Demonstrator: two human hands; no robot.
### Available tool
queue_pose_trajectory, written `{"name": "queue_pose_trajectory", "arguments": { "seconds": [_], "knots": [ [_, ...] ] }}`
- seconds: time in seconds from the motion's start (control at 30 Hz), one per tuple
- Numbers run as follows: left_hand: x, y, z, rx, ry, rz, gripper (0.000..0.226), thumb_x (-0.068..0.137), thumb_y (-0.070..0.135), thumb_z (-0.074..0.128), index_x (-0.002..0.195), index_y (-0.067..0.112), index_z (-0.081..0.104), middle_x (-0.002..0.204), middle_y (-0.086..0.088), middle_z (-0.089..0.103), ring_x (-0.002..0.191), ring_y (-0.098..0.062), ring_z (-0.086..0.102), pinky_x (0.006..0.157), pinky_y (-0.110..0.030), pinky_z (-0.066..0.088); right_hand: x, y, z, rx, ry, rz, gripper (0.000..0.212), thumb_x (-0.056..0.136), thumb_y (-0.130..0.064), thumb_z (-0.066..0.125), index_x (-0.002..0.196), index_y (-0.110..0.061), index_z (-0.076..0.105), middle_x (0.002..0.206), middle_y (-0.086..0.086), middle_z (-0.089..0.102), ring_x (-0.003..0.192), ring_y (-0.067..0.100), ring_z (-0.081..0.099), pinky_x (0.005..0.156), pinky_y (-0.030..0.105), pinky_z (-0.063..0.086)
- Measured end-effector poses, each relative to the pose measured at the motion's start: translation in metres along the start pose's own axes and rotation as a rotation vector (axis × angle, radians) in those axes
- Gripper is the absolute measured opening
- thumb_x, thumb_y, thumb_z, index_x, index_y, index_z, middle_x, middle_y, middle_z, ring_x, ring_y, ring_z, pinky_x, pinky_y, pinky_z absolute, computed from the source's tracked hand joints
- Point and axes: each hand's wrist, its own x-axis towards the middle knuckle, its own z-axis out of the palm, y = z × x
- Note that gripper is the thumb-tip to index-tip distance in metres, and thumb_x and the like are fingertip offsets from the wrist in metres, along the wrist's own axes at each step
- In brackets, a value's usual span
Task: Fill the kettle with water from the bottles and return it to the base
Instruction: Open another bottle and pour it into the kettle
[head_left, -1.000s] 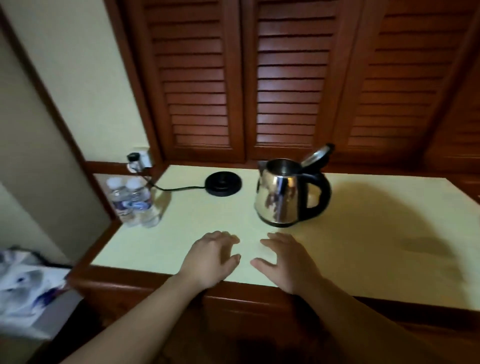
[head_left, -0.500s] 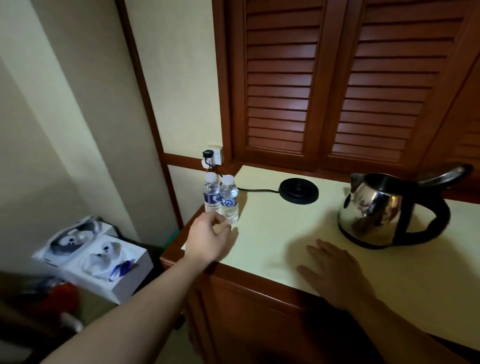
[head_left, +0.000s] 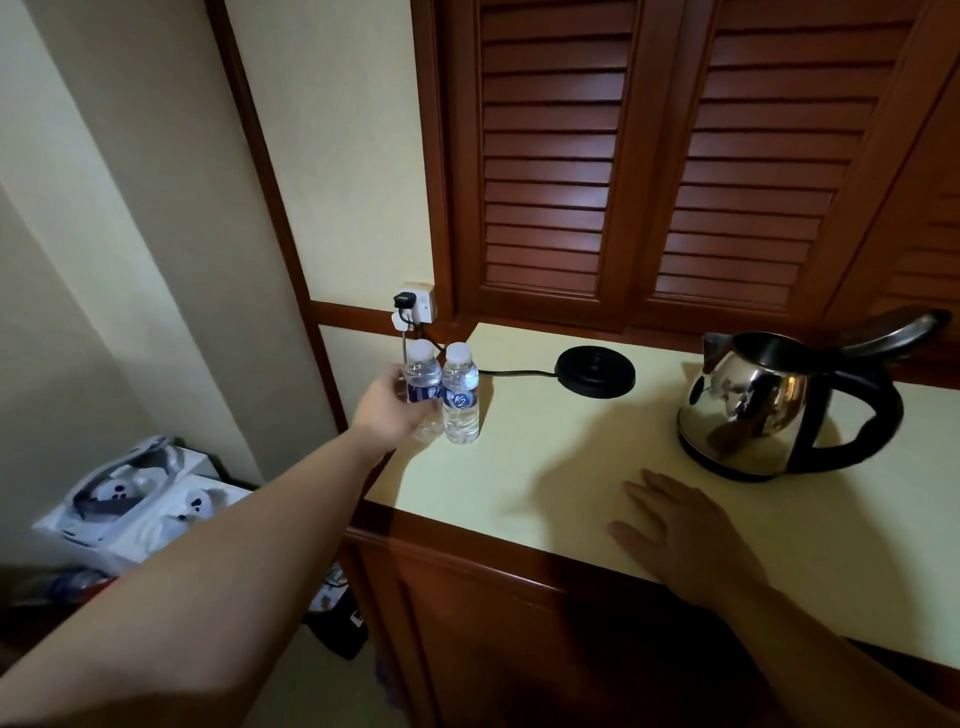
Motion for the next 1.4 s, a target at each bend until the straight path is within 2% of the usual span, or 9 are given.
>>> {"name": "queue_pose_trajectory", "arguments": {
  "seconds": [0.2, 0.4, 0.53, 0.63, 0.73, 0.9, 1.07, 1.23, 1.4],
  "knots": [
    [-0.036, -0.009, 0.000, -0.074, 0.016, 0.052, 0.050, 0.078, 0.024, 0.090, 0.120, 0.021, 0.063, 0.112, 0.007, 0.072, 0.101, -0.013, 0.069, 0.087, -0.033, 0.053, 0.000, 0.002, 0.002, 0.010, 0.021, 0.000, 0.069, 0.095, -0.069, 0.047, 0.155, -0.037, 0.038, 0.167, -0.014, 0.022, 0.152, 0.005, 0.018, 0.125, 0.033, 0.008],
    [-0.069, 0.001, 0.032, -0.127, -0.134, 0.169, 0.046, 0.076, 0.025, 0.092, 0.115, 0.029, 0.069, 0.110, 0.009, 0.076, 0.101, -0.008, 0.070, 0.090, -0.025, 0.052, 0.003, 0.006, 0.003, 0.014, 0.001, 0.002, 0.071, 0.093, -0.072, 0.047, 0.155, -0.037, 0.039, 0.167, -0.015, 0.023, 0.152, 0.004, 0.016, 0.125, 0.034, 0.007],
    [-0.079, 0.015, 0.072, -0.172, -0.241, 0.166, 0.042, 0.078, 0.023, 0.091, 0.113, 0.029, 0.069, 0.104, 0.004, 0.079, 0.097, -0.015, 0.074, 0.090, -0.034, 0.057, 0.005, 0.000, -0.006, 0.029, -0.046, 0.017, 0.069, 0.094, -0.066, 0.052, 0.155, -0.034, 0.040, 0.166, -0.011, 0.027, 0.152, 0.008, 0.021, 0.123, 0.032, 0.012],
    [-0.086, 0.023, 0.106, -0.197, -0.252, 0.149, 0.040, 0.076, 0.025, 0.091, 0.109, 0.032, 0.071, 0.099, 0.003, 0.079, 0.093, -0.016, 0.075, 0.086, -0.033, 0.059, 0.010, -0.013, -0.023, 0.143, 0.066, 0.061, 0.065, 0.092, -0.061, 0.062, 0.148, -0.030, 0.049, 0.146, -0.006, 0.053, 0.137, 0.015, 0.045, 0.115, 0.036, 0.035],
    [-0.090, 0.028, 0.135, -0.189, -0.255, 0.159, 0.044, 0.063, 0.049, 0.088, 0.102, 0.041, 0.070, 0.097, 0.001, 0.076, 0.092, -0.021, 0.073, 0.086, -0.038, 0.058, 0.017, -0.036, -0.050, 0.256, 0.265, -0.009, 0.063, 0.085, -0.066, 0.064, 0.137, -0.030, 0.056, 0.112, -0.011, 0.062, 0.105, 0.008, 0.058, 0.092, 0.035, 0.051],
    [-0.089, 0.037, 0.155, -0.095, -0.326, 0.236, 0.034, 0.073, 0.044, 0.088, 0.100, 0.044, 0.068, 0.098, 0.013, 0.075, 0.093, -0.002, 0.069, 0.078, -0.012, 0.050, 0.031, -0.076, -0.087, 0.209, 0.309, -0.137, 0.044, 0.084, -0.068, 0.064, 0.100, -0.026, 0.065, 0.087, -0.013, 0.056, 0.079, 0.005, 0.055, 0.066, 0.027, 0.047],
    [-0.085, 0.037, 0.158, -0.116, -0.353, 0.278, 0.037, 0.077, 0.043, 0.087, 0.108, 0.035, 0.068, 0.103, 0.004, 0.075, 0.096, -0.011, 0.069, 0.080, -0.018, 0.053, 0.041, -0.085, -0.102, 0.132, 0.280, -0.140, 0.045, 0.081, -0.059, 0.075, 0.076, -0.016, 0.062, 0.074, 0.000, 0.056, 0.066, 0.013, 0.053, 0.060, 0.035, 0.044],
    [-0.086, 0.035, 0.159, -0.136, -0.366, 0.282, 0.036, 0.081, 0.037, 0.084, 0.112, 0.034, 0.065, 0.104, 0.011, 0.074, 0.098, -0.003, 0.067, 0.085, -0.024, 0.055, 0.044, -0.089, -0.119, 0.084, 0.104, -0.198, 0.028, 0.087, -0.044, 0.077, 0.087, -0.016, 0.073, 0.081, -0.001, 0.060, 0.072, 0.010, 0.055, 0.064, 0.029, 0.045],
    [-0.085, 0.034, 0.158, -0.157, -0.385, 0.282, 0.037, 0.083, 0.037, 0.083, 0.115, 0.036, 0.065, 0.109, 0.012, 0.073, 0.103, -0.001, 0.066, 0.085, -0.021, 0.054, 0.044, -0.077, -0.130, 0.203, -0.061, -0.275, 0.033, 0.094, -0.026, 0.073, 0.127, -0.024, 0.071, 0.118, -0.007, 0.067, 0.106, 0.007, 0.065, 0.095, 0.031, 0.056]
  ]
}}
